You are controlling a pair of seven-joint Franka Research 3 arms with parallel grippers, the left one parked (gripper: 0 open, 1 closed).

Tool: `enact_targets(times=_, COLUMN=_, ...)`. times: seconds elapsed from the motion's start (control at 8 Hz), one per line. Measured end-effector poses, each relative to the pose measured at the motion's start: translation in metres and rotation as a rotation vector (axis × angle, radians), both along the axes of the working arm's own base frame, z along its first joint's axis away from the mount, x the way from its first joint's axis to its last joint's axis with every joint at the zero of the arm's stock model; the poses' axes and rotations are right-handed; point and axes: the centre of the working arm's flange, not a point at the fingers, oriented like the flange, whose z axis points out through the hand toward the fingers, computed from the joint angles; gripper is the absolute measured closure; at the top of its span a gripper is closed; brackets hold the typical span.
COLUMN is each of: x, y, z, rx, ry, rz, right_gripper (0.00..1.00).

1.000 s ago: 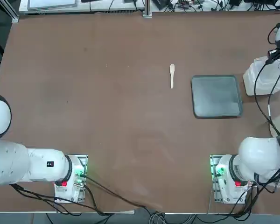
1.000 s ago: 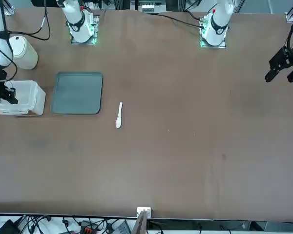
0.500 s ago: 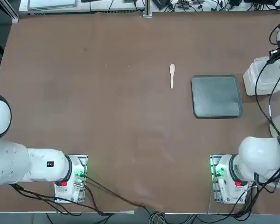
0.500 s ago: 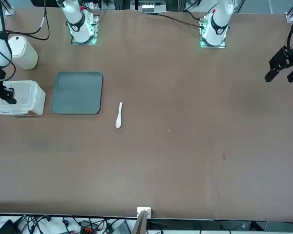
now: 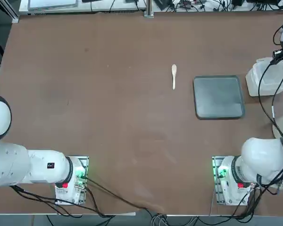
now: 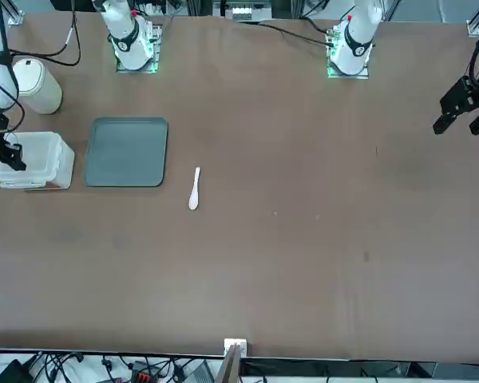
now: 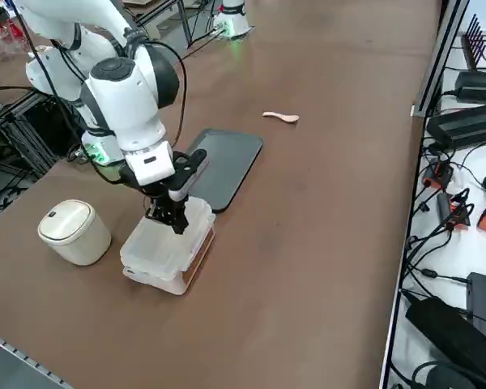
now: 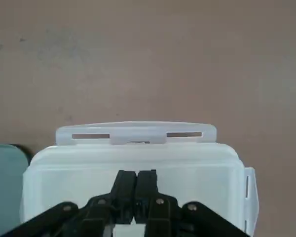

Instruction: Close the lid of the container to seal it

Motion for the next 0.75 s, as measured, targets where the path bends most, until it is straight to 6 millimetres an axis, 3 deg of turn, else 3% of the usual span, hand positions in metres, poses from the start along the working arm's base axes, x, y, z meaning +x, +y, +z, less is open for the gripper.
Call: enact_targets(times=0.75, x=0.0002, y=-0.0064, z=0.0006, rx=-0.005, ry=-0.011, rz=-0.006, right_gripper=0.98)
